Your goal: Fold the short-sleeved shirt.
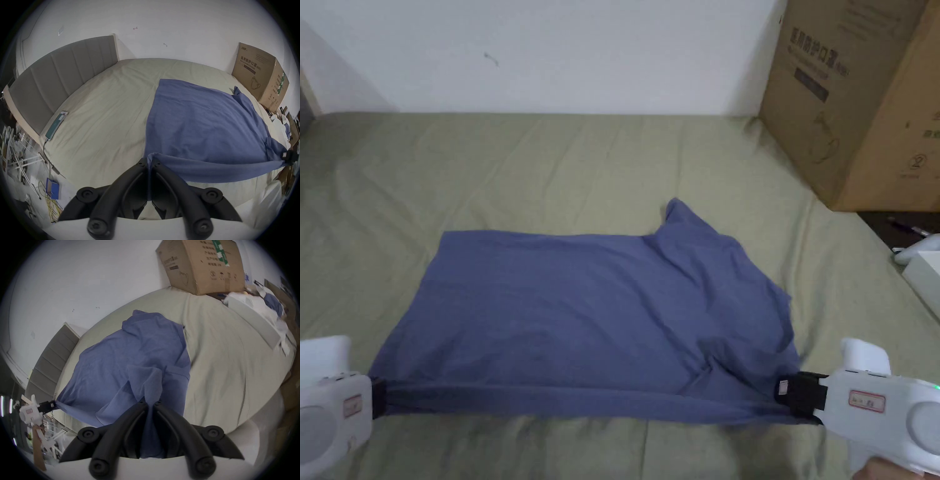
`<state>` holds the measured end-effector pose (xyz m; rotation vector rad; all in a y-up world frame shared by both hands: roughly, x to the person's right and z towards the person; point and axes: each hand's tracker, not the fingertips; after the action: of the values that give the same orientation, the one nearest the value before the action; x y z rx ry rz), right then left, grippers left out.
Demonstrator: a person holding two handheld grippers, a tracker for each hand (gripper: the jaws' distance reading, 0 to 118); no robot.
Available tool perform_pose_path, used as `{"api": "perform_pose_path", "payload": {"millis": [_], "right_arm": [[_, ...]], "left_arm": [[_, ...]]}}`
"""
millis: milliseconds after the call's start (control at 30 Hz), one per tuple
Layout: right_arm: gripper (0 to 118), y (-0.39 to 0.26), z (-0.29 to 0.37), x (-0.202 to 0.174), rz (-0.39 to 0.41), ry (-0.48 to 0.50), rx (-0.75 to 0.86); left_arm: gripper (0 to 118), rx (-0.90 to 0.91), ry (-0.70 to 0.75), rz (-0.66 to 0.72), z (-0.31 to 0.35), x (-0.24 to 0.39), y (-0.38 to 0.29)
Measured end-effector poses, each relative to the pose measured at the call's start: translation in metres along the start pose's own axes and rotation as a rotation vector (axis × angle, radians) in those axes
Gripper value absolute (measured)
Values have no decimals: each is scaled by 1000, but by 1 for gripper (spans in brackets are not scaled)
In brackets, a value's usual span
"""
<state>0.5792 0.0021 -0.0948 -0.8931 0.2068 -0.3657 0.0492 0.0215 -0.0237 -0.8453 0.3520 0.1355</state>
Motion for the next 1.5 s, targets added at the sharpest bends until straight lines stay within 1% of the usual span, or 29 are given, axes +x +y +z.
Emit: {"api": "perform_pose_path", "payload": {"millis": [100,200,233,267,300,333,367,400,433,467,600,633,667,700,733,767,800,833,867,933,967,1000,1067,1233,1267,1333,1367,1433,1500], "right_arm": [[1,-16,-1,6,9,-22,3],[2,-24,-7,9,33,-49,8],[5,-26,-9,11,31,-52,9],[15,-26,-11,13,23,-52,11],[29,-26,-12,14,19,-62,7],[58,-27,-13,15,23,-86,10],[82,-27,-13,18,37,-92,16],[95,-27,-12,19,55,-100,15],[100,-27,-8,20,68,-106,27],[99,-28,-2,20,85,-100,54],[99,-28,22,13,174,-115,114],[98,-30,29,11,202,-104,131],[92,-32,35,8,223,-98,143],[80,-35,43,6,237,-96,155],[54,-38,51,2,261,-85,178],[36,-41,58,-2,269,-93,188],[23,-45,64,-5,279,-96,200],[16,-49,68,-7,289,-97,209],[12,-54,72,-13,287,-99,207],[10,-62,75,-15,299,-60,184],[3,-66,75,-18,294,-61,172],[0,-69,74,-20,292,-55,170],[0,-73,70,-24,289,-27,150],[0,-79,60,-38,293,-12,124],[0,-79,58,-39,295,-10,121],[0,-78,55,-40,296,-12,106],[0,-77,54,-40,297,-11,103],[0,-76,53,-41,293,-10,98],[0,-76,53,-41,286,-3,93]], "left_arm": [[2,1,38,-128,6,5,-22],[2,-18,21,-111,-8,1,-37],[2,-24,21,-111,-12,2,-39],[2,-29,23,-114,-15,4,-40],[3,-27,20,-110,-17,3,-42],[13,-25,18,-91,-20,1,-42],[36,-40,16,-78,-20,-1,-41],[67,-45,-1,-49,-19,-4,-41],[103,-51,-36,-22,-16,-7,-42],[111,-54,-61,-4,-13,-10,-42],[112,13,-113,75,16,-12,-43],[112,15,-148,91,23,-13,-43],[110,21,-170,107,30,-13,-45],[104,30,-166,111,39,-10,-46],[82,35,-166,118,48,-9,-48],[59,54,-172,124,56,-8,-51],[35,68,-178,112,64,-7,-54],[17,73,-170,96,70,-3,-56],[13,79,-143,57,74,0,-59],[12,69,-79,4,80,4,-68],[6,55,-64,-24,80,6,-71],[0,48,-75,-19,80,5,-74],[0,39,-66,1,76,0,-78],[0,5,-45,-13,60,-11,-80],[9,8,-46,-17,56,-15,-79],[63,-20,-22,-44,45,-19,-72],[67,-30,-20,-51,40,-19,-69],[67,-20,-56,-58,25,-25,-62],[67,-47,-14,-51,4,-25,-56]]}}
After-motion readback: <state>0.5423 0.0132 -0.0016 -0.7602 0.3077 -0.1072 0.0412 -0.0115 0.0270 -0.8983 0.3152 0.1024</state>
